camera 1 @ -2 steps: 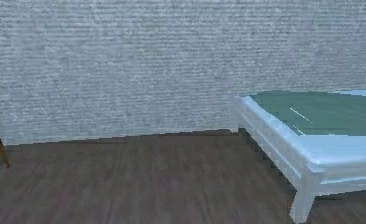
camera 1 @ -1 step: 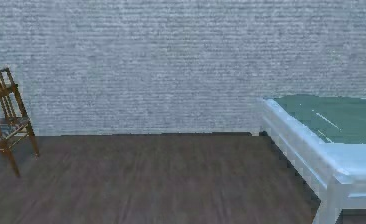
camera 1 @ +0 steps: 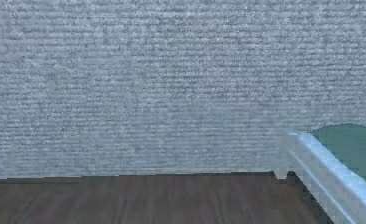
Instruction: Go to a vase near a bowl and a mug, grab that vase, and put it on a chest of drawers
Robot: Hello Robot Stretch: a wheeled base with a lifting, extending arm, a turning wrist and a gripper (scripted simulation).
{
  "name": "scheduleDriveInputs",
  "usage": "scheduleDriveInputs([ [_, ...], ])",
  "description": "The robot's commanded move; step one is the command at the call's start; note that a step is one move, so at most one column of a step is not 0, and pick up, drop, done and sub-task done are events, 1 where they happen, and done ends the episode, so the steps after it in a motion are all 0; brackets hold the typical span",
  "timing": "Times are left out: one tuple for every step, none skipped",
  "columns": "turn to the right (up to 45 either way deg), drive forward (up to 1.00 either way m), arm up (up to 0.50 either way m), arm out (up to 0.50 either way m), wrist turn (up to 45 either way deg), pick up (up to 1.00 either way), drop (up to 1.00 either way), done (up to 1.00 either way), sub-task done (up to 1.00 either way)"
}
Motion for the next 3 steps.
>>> scheduleDriveInputs([
  [-42.0, 0.0, 0.0, 0.0, 0.0, 0.0, 0.0, 0.0, 0.0],
  [0.0, 0.55, 0.0, 0.0, 0.0, 0.0, 0.0, 0.0, 0.0],
  [-24.0, 0.0, 0.0, 0.0, 0.0, 0.0, 0.0, 0.0, 0.0],
])
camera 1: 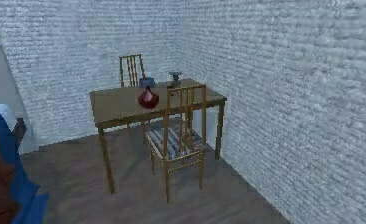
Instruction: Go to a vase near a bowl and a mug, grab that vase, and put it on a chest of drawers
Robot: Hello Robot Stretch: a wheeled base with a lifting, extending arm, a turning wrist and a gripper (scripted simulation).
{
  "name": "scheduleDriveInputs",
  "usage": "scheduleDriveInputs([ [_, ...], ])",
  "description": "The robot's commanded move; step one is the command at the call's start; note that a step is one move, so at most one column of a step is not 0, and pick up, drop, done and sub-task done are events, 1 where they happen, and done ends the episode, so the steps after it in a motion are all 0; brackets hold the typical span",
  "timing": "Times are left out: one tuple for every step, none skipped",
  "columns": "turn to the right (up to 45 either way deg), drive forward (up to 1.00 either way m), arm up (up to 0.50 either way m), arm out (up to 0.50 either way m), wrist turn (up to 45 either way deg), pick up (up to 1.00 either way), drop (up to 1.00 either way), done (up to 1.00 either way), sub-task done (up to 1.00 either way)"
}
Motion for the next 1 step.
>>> scheduleDriveInputs([
  [0.0, 0.85, 0.0, 0.0, 0.0, 0.0, 0.0, 0.0, 0.0],
])
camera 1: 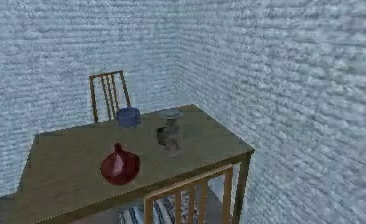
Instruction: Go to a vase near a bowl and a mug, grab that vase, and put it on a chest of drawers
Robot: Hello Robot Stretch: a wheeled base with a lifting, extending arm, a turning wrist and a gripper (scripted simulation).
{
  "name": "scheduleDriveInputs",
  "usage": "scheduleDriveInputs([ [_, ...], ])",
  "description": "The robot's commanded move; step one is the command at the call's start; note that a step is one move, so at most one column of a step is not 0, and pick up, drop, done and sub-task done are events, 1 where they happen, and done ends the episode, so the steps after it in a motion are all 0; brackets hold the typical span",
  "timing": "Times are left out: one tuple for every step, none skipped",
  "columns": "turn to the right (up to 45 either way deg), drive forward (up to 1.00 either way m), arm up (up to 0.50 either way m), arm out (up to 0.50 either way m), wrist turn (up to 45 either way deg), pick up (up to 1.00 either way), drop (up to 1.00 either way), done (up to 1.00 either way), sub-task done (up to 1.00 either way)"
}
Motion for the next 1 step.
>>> scheduleDriveInputs([
  [-45.0, 0.0, 0.0, 0.0, 0.0, 0.0, 0.0, 0.0, 0.0],
])
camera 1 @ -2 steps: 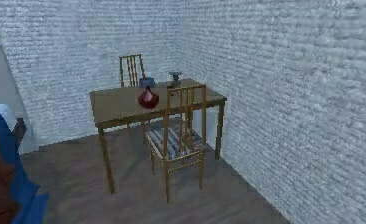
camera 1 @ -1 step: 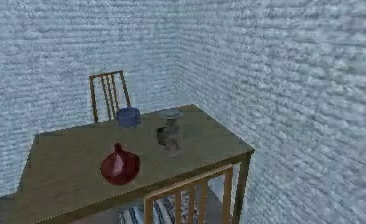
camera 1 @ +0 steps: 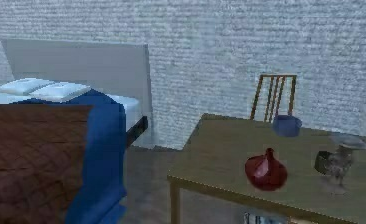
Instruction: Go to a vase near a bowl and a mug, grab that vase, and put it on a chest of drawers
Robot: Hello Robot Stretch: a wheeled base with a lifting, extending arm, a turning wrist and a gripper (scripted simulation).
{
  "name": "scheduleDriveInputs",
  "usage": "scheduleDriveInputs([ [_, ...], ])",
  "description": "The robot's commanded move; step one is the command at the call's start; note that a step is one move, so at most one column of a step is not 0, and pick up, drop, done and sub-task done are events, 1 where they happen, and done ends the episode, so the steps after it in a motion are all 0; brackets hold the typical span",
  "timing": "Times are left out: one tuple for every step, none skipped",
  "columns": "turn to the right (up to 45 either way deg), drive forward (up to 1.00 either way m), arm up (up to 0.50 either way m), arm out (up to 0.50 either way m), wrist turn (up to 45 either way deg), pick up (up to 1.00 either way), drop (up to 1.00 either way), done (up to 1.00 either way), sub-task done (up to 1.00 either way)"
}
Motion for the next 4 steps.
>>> scheduleDriveInputs([
  [-39.0, 0.0, 0.0, 0.0, 0.0, 0.0, 0.0, 0.0, 0.0],
  [0.0, 0.15, 0.0, 0.0, 0.0, 0.0, 0.0, 0.0, 0.0],
  [9.0, 0.0, 0.0, 0.0, 0.0, 0.0, 0.0, 0.0, 0.0],
  [3.0, 0.0, 0.0, 0.0, 0.0, 0.0, 0.0, 0.0, 0.0],
])
